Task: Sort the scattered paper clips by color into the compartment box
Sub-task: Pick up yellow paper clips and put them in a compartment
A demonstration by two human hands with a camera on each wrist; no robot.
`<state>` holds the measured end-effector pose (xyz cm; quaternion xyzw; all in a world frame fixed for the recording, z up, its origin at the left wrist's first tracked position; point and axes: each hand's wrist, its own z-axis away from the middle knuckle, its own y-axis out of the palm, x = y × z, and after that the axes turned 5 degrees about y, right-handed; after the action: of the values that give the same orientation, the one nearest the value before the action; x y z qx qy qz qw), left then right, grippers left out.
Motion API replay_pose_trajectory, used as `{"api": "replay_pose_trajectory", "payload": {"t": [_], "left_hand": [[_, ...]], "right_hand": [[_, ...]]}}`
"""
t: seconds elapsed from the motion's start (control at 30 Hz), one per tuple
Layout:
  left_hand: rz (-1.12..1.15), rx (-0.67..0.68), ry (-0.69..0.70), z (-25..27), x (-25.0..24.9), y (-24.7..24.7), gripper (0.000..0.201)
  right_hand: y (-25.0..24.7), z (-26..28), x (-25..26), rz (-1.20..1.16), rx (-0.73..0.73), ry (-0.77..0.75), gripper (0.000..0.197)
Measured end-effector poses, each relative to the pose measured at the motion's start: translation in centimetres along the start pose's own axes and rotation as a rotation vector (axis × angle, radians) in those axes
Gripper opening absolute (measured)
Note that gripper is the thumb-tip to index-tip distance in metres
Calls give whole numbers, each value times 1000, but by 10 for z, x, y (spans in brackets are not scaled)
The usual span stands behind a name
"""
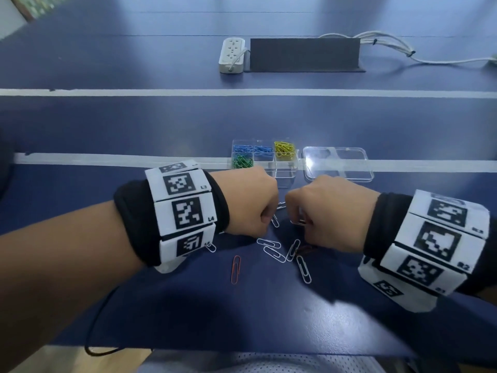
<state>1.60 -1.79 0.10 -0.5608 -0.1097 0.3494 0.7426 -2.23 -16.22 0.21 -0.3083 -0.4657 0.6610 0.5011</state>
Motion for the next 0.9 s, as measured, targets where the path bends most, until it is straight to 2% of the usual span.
{"api": "replay_pose_trajectory", "payload": {"t": [0.2, 0.4, 0.5, 0.63, 0.73, 0.83, 0.9], "left_hand": [[69, -73, -56, 8, 5, -5, 3], [346, -48, -193, 23, 26, -10, 16], [530, -1, -277, 30, 39, -9, 16], [706, -83, -339, 33, 54, -6, 23], [633, -88, -323, 34, 58, -3, 20], [351, -73, -280, 35, 56, 1, 18], [171, -78, -261, 34, 54, 3, 19]], "right_hand": [[-9, 1, -6, -43, -77, 27, 23], [-9, -4, -8, -96, -43, 34, 13], [-10, -6, -8, -117, -35, 39, 17], [-15, -9, -17, -139, -75, 117, 20], [-16, -12, -24, -129, -129, 113, 17], [-13, -11, -20, -130, -51, 69, 4], [-11, -11, -16, -128, -10, 54, 9]]}}
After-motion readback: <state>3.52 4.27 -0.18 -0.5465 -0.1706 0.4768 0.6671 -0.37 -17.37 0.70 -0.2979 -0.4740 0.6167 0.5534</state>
